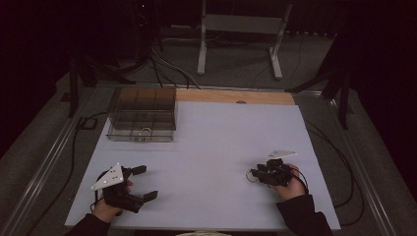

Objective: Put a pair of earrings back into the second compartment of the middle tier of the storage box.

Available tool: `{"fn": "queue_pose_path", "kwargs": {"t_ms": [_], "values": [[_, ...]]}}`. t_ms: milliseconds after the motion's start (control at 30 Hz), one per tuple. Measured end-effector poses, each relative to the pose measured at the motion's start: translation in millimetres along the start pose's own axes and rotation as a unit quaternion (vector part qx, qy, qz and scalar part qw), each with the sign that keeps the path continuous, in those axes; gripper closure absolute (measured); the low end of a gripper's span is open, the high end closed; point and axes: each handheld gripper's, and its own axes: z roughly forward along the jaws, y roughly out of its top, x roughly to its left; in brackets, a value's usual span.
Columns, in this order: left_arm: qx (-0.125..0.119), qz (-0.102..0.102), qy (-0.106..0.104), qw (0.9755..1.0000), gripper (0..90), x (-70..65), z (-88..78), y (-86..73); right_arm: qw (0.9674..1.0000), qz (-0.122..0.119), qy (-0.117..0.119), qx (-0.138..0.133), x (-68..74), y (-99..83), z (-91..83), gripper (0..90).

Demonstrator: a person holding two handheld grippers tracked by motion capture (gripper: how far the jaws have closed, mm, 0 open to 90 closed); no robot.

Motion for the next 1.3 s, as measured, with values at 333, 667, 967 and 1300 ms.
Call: {"fn": "queue_pose_path", "kwargs": {"t_ms": [333,667,967,1300], "values": [[0.000,-0.001,0.001,1.0000,0.5,0.4,-0.4,-0.1,0.9981,-0.059,-0.009,0.011,4.1,1.1,7.6,78.4],[0.000,0.000,0.002,1.0000,0.5,0.0,-0.2,-0.1,0.9994,-0.030,0.007,0.018,0.9,3.2,7.2,86.8],[0.000,0.001,0.003,1.0000,0.5,-0.4,-0.4,0.1,0.9997,-0.017,0.015,0.006,3.0,10.7,-0.3,86.9],[0.001,0.000,0.003,1.0000,0.5,-0.3,-0.3,-0.1,0.9994,-0.028,0.022,0.002,12.2,26.6,3.6,86.9]]}}
